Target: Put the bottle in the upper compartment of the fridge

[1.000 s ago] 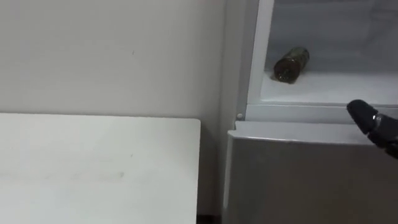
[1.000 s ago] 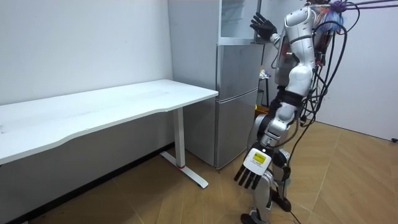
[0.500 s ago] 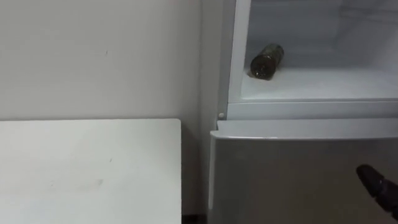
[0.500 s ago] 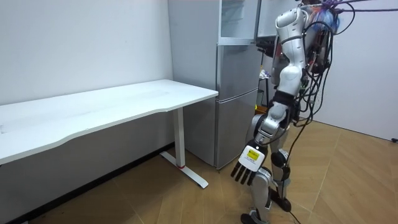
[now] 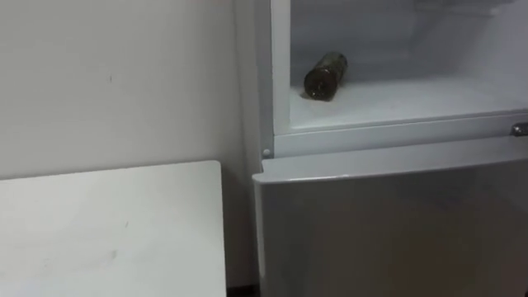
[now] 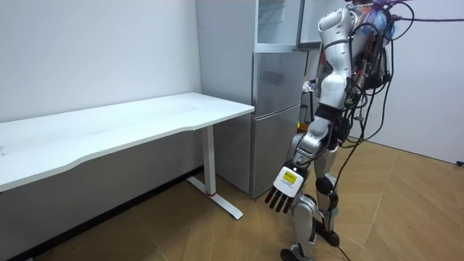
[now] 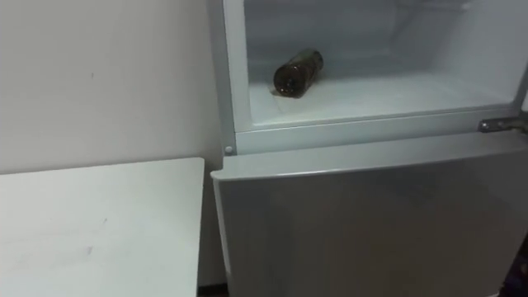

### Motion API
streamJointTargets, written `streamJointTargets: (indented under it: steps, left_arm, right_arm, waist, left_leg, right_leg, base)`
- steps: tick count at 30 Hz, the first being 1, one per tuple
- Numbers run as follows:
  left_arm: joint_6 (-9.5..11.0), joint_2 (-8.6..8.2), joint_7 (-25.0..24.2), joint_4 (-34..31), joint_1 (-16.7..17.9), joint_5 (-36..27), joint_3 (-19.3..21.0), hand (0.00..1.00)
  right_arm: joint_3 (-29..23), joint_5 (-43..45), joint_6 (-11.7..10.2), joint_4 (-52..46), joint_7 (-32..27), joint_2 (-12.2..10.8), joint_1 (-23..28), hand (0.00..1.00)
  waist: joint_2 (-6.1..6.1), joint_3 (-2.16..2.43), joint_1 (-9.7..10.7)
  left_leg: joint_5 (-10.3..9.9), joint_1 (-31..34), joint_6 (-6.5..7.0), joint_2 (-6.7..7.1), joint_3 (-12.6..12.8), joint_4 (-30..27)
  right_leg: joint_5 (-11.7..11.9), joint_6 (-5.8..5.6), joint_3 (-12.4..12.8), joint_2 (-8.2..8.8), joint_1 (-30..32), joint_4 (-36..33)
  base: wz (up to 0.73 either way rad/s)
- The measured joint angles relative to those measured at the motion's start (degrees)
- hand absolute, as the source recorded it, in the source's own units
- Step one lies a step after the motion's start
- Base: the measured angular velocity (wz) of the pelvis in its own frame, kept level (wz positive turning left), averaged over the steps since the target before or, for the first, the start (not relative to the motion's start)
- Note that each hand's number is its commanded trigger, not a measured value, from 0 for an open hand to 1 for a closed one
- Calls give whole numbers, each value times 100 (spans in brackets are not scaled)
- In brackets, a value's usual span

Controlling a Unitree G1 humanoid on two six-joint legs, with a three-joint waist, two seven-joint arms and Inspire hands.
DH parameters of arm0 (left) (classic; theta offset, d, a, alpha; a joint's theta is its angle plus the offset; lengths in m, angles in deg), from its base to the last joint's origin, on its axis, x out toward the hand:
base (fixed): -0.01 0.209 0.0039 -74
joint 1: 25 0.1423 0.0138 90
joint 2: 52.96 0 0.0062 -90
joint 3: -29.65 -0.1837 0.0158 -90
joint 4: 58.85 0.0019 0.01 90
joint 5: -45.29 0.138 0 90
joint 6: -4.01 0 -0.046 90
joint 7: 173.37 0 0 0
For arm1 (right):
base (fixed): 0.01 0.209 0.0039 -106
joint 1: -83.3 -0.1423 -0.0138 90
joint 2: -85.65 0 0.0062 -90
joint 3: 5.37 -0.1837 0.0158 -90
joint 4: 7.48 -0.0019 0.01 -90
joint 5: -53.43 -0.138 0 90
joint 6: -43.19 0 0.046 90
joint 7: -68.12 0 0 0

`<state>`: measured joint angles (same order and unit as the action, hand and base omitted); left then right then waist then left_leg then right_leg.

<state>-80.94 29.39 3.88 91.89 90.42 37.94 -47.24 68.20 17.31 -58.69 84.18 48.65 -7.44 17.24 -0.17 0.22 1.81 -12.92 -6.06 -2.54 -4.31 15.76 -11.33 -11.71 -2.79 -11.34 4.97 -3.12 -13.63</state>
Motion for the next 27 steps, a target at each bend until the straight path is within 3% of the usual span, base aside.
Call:
streamJointTargets:
  steps: [4, 10, 13, 21, 27]
  left_arm:
    - [0, 17, 9, -7, 35, -3, 4, 0]
    - [56, 157, 19, -20, 37, -105, 29, 0]
    - [106, 180, 135, -62, 37, -119, 32, 0]
    - [185, 186, 152, -59, 22, -203, 42, 0]
    - [192, 186, 115, -54, 25, -202, 266, 0]
  right_arm:
    - [-126, -186, 1, 159, -614, -83, 16, 0]
    - [-814, -438, -81, 221, -1642, -73, -99, 0]
    - [-1211, -410, -248, 215, -2179, -41, -189, 0]
    - [-1812, -220, -372, -261, -3146, 169, -496, 0]
    - [-2284, 132, -428, -934, -3471, 441, -607, 0]
  waist:
    - [-61, -1, 111]
    - [-180, 5, 146]
    - [-197, -5, 156]
    - [-235, 3, 333]
    - [-345, -9, 301]
  left_leg:
    - [-6, 36, 7, 6, -23, 0]
    - [-6, 27, 6, 5, -28, 25]
    - [-5, 31, 5, 5, -22, 43]
    - [-7, 64, 1, 18, -6, 69]
    - [-7, 87, 1, 22, -10, 55]
  right_leg:
    - [-43, -12, -7, 8, 17, 4]
    - [-43, -7, -15, -3, 0, 4]
    - [-44, -9, -10, -8, 15, 6]
    - [-70, -13, -5, -2, 104, -12]
    - [-77, -20, -11, 2, 115, 1]
  base:
    - [4]
    - [1]
    - [0]
    - [-1]
    - [0]
